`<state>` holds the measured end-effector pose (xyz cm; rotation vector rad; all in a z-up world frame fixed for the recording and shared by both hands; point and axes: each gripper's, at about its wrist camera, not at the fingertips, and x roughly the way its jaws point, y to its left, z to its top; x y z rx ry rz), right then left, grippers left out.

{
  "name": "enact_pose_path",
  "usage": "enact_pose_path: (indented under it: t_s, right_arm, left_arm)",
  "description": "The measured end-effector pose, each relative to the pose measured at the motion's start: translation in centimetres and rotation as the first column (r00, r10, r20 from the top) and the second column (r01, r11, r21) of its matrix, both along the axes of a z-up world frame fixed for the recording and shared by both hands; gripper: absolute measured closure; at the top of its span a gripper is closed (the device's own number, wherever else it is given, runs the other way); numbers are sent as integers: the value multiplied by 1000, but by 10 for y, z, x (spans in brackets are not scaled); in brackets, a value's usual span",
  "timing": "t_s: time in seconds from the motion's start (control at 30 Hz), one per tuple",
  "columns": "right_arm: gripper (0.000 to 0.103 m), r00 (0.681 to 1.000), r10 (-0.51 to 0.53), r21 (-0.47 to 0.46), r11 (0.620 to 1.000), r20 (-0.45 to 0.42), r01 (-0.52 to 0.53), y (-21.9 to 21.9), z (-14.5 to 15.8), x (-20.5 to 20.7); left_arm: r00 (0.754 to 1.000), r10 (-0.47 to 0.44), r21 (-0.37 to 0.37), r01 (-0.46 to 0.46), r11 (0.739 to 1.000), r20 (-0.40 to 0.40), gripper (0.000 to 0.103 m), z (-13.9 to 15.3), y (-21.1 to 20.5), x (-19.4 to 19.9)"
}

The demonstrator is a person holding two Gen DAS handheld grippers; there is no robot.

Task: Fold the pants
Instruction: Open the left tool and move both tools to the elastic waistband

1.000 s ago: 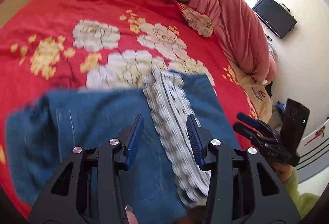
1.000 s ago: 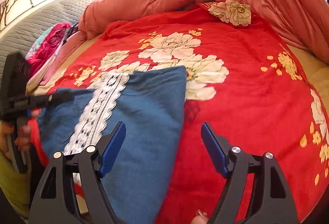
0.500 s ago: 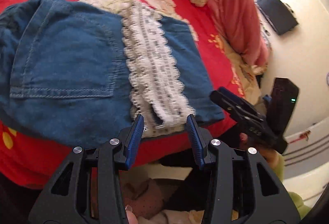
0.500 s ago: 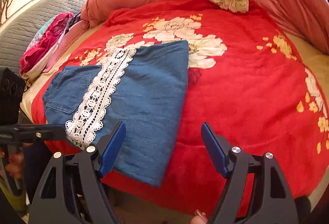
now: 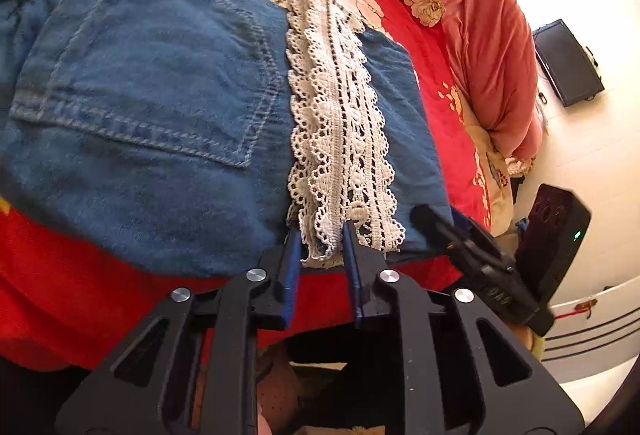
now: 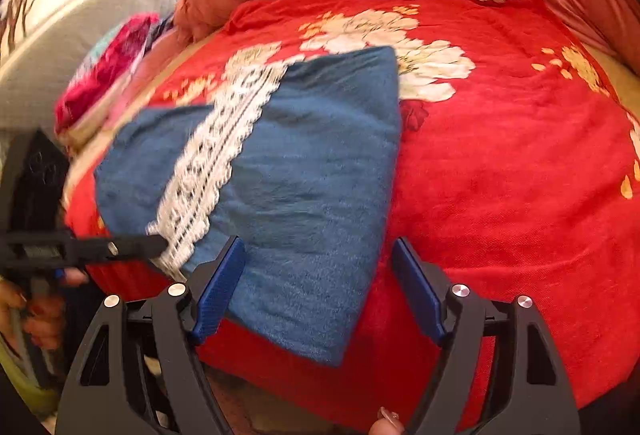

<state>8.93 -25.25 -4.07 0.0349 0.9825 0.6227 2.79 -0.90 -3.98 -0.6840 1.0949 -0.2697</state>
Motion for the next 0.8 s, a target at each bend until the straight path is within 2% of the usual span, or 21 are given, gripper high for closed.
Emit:
enact_pose_path:
  t_s: [0.1,0.17,0.23,0.27,0.33,0.4,0.57,0.6,0.67,0.8]
  right_arm:
    - [28,999,22,-64,998,33,-20,7,-2,-9]
    - [28,999,17,-77,997,38,-14,8,-3,-13]
    - [27,998,19,-97,995,54,-13,10,-6,-15]
    - [27,998,19,-111,994,62,-12,12,-7,-17]
    - [27,998,20,-117,993,65,-13,12,-5,-16]
    - [27,998,2,-65,998,64,2,6,7,-14]
    - [24,991,2,39,999,131,-7,5,54,-5]
    - [18,989,15,44,999,145,-21,10,61,-2]
    - [18,985,36,31,999,167,-42,22,70,3]
    - [18,981,96,21,995,170,-101,56,83,17]
  left_arm:
    - [1000,-13,50,13,999,6,92,7,-1,-9]
    - [999,-47,135,44,990,17,92,11,-10,-11]
    - [995,-91,231,80,970,39,91,13,-19,-10]
    - [994,-100,246,87,965,39,91,10,-19,-9]
    - [995,-95,226,83,970,43,90,7,-16,-9]
    - [992,-94,238,72,969,82,88,16,-11,-15]
    - [983,-63,368,-4,930,171,88,48,12,-35]
    - [982,-49,379,-25,925,184,87,53,18,-38]
    - [980,-8,389,-71,919,197,78,59,34,-43]
    - [975,63,383,-142,913,212,72,66,58,-50]
